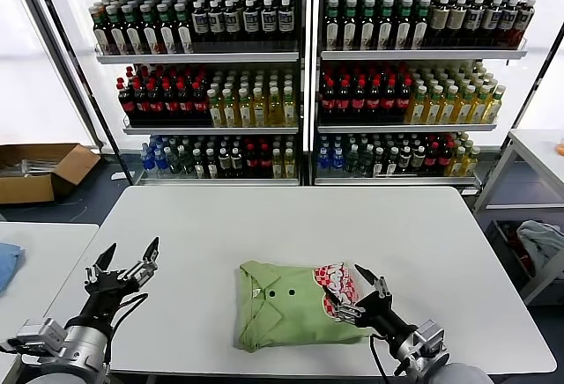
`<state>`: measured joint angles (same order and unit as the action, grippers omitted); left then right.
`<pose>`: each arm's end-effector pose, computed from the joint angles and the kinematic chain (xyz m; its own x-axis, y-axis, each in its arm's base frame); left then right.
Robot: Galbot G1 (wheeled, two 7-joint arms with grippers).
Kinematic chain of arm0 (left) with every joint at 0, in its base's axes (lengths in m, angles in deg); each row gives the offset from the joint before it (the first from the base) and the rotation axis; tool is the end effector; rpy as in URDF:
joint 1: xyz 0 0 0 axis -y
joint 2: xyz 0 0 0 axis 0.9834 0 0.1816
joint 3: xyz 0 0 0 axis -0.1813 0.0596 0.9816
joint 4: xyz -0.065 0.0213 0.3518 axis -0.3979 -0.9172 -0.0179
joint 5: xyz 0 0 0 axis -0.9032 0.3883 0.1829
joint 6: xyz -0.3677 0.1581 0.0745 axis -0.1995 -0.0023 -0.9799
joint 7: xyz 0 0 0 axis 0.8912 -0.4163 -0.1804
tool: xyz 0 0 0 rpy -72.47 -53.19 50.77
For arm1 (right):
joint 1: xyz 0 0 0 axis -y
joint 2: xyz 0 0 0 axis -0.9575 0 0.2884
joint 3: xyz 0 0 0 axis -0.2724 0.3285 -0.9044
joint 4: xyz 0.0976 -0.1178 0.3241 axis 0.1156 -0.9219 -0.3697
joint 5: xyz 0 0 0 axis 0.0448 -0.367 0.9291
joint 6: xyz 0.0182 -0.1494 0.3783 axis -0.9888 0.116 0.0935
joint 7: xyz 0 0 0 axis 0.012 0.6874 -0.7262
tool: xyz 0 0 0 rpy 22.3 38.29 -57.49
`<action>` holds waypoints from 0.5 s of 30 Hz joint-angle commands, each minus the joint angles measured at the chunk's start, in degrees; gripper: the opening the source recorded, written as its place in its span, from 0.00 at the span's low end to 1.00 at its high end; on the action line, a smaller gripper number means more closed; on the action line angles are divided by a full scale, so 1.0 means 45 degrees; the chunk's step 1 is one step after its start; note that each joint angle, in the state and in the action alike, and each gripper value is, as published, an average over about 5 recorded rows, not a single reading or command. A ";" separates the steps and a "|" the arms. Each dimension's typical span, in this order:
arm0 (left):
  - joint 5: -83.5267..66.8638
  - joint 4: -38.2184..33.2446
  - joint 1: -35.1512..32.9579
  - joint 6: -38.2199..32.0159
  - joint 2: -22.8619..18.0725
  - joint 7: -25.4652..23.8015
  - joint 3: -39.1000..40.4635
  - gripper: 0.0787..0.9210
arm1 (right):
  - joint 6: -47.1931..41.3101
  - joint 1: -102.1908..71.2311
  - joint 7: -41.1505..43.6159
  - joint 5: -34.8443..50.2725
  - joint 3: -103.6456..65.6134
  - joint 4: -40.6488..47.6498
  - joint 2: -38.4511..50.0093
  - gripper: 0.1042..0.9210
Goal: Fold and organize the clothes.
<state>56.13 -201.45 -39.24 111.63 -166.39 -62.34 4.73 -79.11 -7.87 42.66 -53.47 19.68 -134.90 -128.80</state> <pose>0.2174 0.1074 -0.1913 -0.9950 0.0057 0.1000 -0.0114 0.9854 -0.1701 0.2520 -0.0405 -0.2761 -0.8467 -0.4925 0.2015 -0.5079 0.8609 -0.0300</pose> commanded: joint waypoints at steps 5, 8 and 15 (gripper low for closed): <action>0.1639 0.0695 -0.0183 -0.2105 0.0080 -0.2275 -0.1709 0.88 | 0.0785 -0.1105 0.0138 0.0192 -0.4047 -0.0161 -0.0837 0.88; 0.1638 0.0695 -0.0255 -0.2099 0.0241 -0.2291 -0.1609 0.88 | 0.0823 -0.1446 0.0237 0.0351 -0.4425 -0.0080 -0.1058 0.88; 0.1844 0.0312 -0.0574 -0.2093 0.0017 -0.2560 -0.1275 0.88 | 0.0887 -0.2165 0.0488 0.0222 -0.4797 -0.0383 -0.1755 0.88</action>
<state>62.23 -199.68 -40.76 104.36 -166.12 -70.79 -0.21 -76.01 -13.10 43.89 -53.05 5.09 -135.57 -133.20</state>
